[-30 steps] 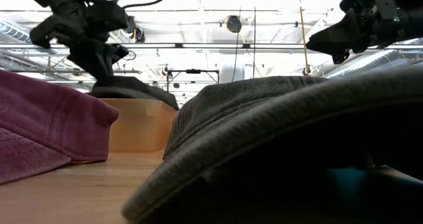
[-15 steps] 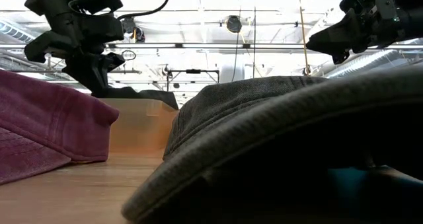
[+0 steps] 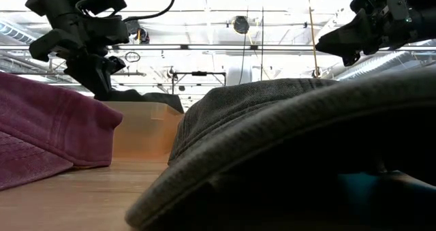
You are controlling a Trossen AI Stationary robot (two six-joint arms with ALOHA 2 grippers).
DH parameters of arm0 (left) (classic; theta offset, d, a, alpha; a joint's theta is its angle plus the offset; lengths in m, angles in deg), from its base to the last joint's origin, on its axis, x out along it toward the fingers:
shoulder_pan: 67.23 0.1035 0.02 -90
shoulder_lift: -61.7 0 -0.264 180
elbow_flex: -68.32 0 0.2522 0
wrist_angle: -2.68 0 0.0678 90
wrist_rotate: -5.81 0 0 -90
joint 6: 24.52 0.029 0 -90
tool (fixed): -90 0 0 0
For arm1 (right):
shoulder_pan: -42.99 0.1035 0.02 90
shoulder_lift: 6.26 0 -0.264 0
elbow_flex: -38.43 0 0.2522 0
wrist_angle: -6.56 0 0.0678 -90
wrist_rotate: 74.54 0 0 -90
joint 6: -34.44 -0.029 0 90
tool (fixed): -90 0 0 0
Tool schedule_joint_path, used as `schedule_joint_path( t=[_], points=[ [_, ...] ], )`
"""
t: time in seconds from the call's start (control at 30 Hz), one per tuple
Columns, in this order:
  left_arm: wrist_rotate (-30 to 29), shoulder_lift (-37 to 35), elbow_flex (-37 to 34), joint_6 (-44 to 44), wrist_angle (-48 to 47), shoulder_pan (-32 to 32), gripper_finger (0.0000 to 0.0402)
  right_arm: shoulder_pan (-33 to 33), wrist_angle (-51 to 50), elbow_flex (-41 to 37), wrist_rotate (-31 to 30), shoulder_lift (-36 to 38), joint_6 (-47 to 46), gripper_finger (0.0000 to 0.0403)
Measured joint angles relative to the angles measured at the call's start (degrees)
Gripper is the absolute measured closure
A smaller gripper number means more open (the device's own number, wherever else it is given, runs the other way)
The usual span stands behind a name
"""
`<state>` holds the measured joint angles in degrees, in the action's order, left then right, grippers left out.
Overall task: Pick & Place hat
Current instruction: Put the top black cap into the orange bin
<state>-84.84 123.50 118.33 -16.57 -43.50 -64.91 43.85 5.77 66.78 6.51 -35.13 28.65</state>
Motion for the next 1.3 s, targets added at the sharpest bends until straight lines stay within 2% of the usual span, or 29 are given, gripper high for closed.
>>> schedule_joint_path(
  t=[0.1,0.37,0.53,0.73,0.9,0.97,1.03,1.13,1.3],
  points=[
    [-0.1,0.0,0.0,-1.8,-0.3,0.0,0.0347,0.0,0.0,0.0,0.0,0.0,0.0,0.0298],
    [0.0,0.0,0.0,-3.0,-0.3,0.0,0.0223,0.0,0.0,0.0,0.0,0.0,0.0,0.0298],
    [0.0,0.0,0.1,-3.5,-0.4,0.0,0.0187,0.0,-0.2,0.0,0.0,0.0,0.0,0.0298],
    [-2.2,0.0,4.2,-2.4,-0.4,0.0,0.0184,0.0,-0.9,0.0,0.0,0.0,0.0,0.0298],
    [-11.2,0.1,6.0,-4.9,7.5,0.0,0.0201,0.0,-0.9,0.0,0.0,0.0,0.0,0.0298],
    [-12.7,1.3,6.0,-6.5,10.9,0.5,0.0211,0.0,-0.9,0.0,0.0,0.0,0.0,0.0298],
    [-12.5,3.2,6.0,-8.6,12.2,1.2,0.0223,0.0,-0.9,0.0,0.0,0.0,0.0,0.0298],
    [-8.8,6.4,6.0,-10.1,16.3,1.6,0.0239,0.0,-0.9,0.0,0.0,0.0,-0.5,0.0298],
    [-6.7,12.3,6.0,-5.2,24.5,0.6,0.0262,0.0,-0.9,0.0,0.0,0.0,-0.6,0.0298]
  ],
)
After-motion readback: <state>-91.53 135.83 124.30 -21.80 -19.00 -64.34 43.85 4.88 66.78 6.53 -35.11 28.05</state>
